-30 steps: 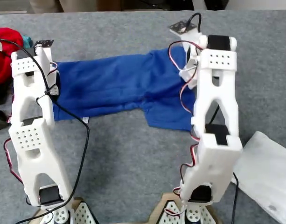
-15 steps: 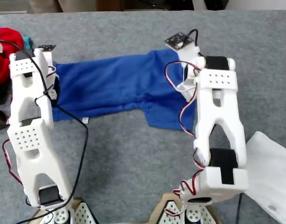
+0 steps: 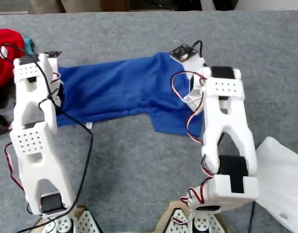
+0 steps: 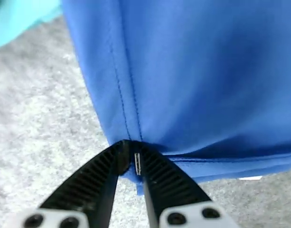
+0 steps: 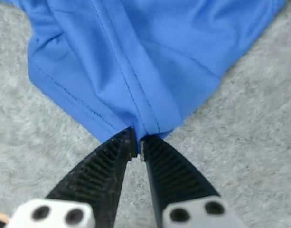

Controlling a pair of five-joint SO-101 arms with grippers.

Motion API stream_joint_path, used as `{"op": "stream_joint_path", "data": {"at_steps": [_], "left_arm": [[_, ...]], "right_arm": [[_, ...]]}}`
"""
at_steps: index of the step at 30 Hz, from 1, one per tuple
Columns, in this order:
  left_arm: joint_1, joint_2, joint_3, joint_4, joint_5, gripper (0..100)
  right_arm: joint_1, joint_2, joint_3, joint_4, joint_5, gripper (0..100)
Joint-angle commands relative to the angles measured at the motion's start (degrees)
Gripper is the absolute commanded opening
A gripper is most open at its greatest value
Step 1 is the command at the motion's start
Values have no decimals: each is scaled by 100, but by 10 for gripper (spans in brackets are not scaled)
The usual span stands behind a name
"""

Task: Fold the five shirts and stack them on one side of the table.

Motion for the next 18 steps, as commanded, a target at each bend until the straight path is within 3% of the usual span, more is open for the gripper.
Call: {"op": "stream_joint_path", "data": {"at_steps": [1, 8, 15, 18], "left_arm": [[141, 66, -44, -18, -53, 23], [-53, 48, -158, 26, 202, 131], [-369, -224, -1565, 642, 185, 132], [-360, -277, -2444, 624, 193, 129]], "right_arm": [[101, -365, 127, -70, 255, 27], [84, -1059, 558, 132, 695, 220], [84, -2009, 435, 167, 651, 175], [75, -1956, 110, 53, 510, 68]]}}
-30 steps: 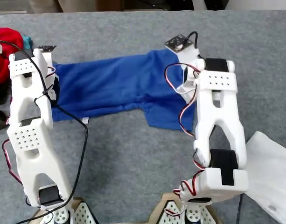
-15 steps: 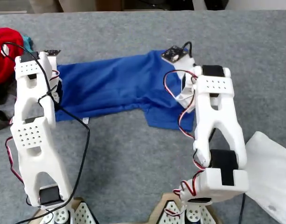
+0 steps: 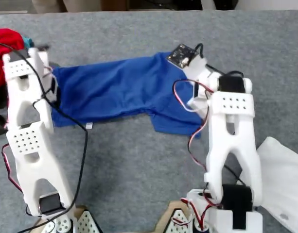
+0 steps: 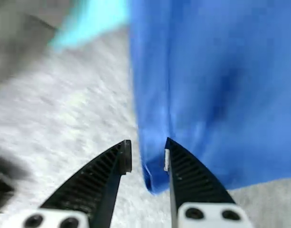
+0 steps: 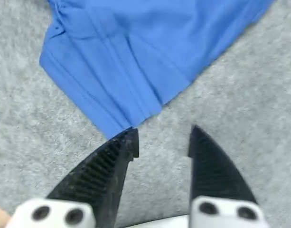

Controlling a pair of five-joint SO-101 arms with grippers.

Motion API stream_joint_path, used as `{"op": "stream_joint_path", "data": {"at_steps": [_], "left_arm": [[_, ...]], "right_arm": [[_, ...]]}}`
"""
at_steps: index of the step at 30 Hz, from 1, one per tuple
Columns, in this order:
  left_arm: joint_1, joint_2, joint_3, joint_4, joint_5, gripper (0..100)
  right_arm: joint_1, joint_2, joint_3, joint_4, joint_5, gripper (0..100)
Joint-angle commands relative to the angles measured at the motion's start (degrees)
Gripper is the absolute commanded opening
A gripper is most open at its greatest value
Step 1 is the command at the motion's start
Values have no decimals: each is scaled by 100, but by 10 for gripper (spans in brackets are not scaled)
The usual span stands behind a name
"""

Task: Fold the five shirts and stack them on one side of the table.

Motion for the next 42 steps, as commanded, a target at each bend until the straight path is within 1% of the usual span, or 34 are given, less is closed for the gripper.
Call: {"op": "stream_joint_path", "data": {"at_steps": [1, 2, 4, 6, 8, 9, 13, 22, 24, 27, 31, 33, 36, 42], "left_arm": [[18, -365, -1178, 35, 132, 129], [123, -356, -1380, 26, 369, 128], [334, -215, -1582, -211, 958, 127], [492, 13, -1670, -712, 1556, 105], [598, 312, -1600, -1327, 2040, 47], [642, 488, -1582, -1582, 2233, 19], [738, 1077, -1618, -2189, 2655, 18], [571, 1341, -1574, -2980, 2699, 18], [475, 1402, -1477, -3042, 2743, 18], [466, 1648, -1433, -3042, 2690, 18], [475, 1824, -1732, -3059, 2382, 18], [466, 1903, -1855, -3059, 2382, 18], [440, 2018, -2013, -3059, 2382, 18], [387, 2097, -2145, -3059, 2382, 18]], "right_arm": [[57, -92, -541, -158, -202, 20], [48, 110, -690, -264, -246, 4], [-75, 646, -1112, -404, -492, 31], [-180, 1376, -1692, -431, -747, 27], [-303, 2185, -2440, -466, -932, 27], [-330, 2598, -2862, -466, -1037, 27], [-479, 4242, -4673, -422, -1371, 27], [-532, 7257, -8286, -264, -2013, 27], [-444, 7890, -8971, -273, -2048, 27], [-251, 8866, -9912, -642, -2066, 27], [-127, 9877, -11029, -747, -2031, 27], [-101, 10149, -11301, -765, -1943, 26], [-84, 10026, -11134, -756, -1688, 26], [57, 9930, -11073, -897, -1670, 25]]}}
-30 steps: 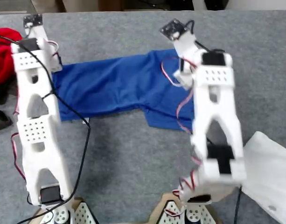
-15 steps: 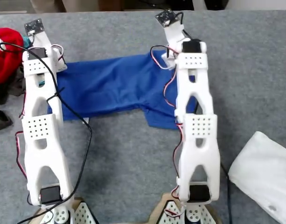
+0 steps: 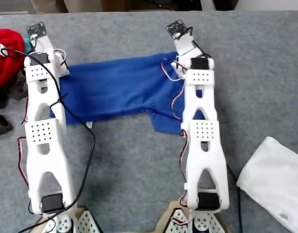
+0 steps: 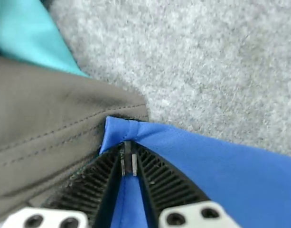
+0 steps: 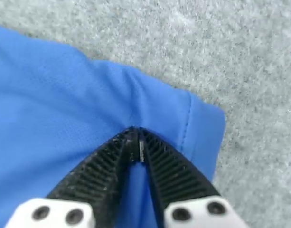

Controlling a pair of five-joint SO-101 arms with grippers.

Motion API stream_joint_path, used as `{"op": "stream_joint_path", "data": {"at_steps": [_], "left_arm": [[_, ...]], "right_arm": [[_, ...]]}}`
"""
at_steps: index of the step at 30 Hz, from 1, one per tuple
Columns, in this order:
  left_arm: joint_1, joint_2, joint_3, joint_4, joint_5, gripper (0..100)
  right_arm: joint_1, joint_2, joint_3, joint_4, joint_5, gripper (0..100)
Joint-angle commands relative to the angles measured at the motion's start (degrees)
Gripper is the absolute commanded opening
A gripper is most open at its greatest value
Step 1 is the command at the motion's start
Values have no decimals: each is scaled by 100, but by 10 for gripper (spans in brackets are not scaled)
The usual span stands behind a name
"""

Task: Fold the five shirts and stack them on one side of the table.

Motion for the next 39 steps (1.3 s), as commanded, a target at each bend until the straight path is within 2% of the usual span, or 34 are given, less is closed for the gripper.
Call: {"op": "stream_joint_path", "data": {"at_steps": [1, 3, 7, 13, 17, 20, 22, 26, 32, 39], "left_arm": [[-158, -66, -202, -44, -70, 18], [-132, -101, -229, 114, -70, 18], [114, -435, -1143, 1037, -70, 18], [211, -505, -2514, 2110, -79, 18], [35, -910, -2435, 2295, -70, 18], [-18, -1147, -2444, 2646, -70, 18], [0, -1200, -2444, 2822, -35, 18], [299, -1015, -2374, 3086, 993, 18], [571, -127, -2031, 3147, 1670, 18], [545, 681, -2470, 2998, 1705, 18]], "right_arm": [[242, -145, -215, -185, 35, 11], [233, -251, -409, -44, -290, 7], [101, -901, -321, 105, -1055, 9], [119, -1675, -356, 747, -1116, 9], [92, -2475, -356, 1090, -958, 10], [-110, -3073, -338, 1864, -466, 9], [-330, -3345, -330, 2514, -404, 9], [-875, -3389, -312, 3446, -1116, 9], [-1200, -2967, -31, 3587, -1415, 9], [-1095, -2791, 1103, 3596, -1442, 5]]}}
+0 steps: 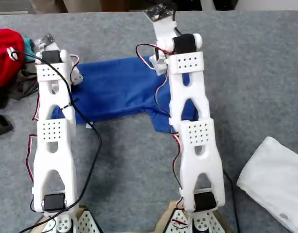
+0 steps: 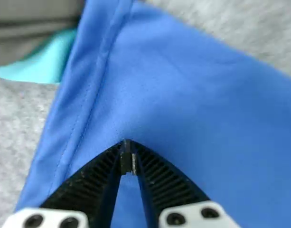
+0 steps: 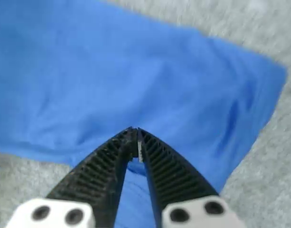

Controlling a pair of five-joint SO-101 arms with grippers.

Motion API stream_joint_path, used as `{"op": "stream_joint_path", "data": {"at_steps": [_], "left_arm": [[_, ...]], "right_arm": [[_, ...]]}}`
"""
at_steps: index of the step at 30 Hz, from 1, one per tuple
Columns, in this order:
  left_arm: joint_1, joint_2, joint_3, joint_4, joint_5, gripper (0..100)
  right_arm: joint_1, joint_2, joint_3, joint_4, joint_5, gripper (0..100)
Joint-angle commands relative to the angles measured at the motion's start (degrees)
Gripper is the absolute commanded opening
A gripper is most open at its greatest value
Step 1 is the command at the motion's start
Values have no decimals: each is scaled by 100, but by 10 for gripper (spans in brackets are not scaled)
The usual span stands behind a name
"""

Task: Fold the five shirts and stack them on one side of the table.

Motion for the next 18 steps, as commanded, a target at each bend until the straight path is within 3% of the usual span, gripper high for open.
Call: {"op": "stream_joint_path", "data": {"at_steps": [1, 12, 18], "left_arm": [[44, -66, -281, -158, 44, 18], [70, 92, -290, -615, -158, 18], [88, 92, -281, -624, -167, 18]], "right_arm": [[66, -127, 532, 114, -149, 5], [75, -796, 2079, 26, -308, 5], [92, -602, 2167, -53, -308, 5]]}}
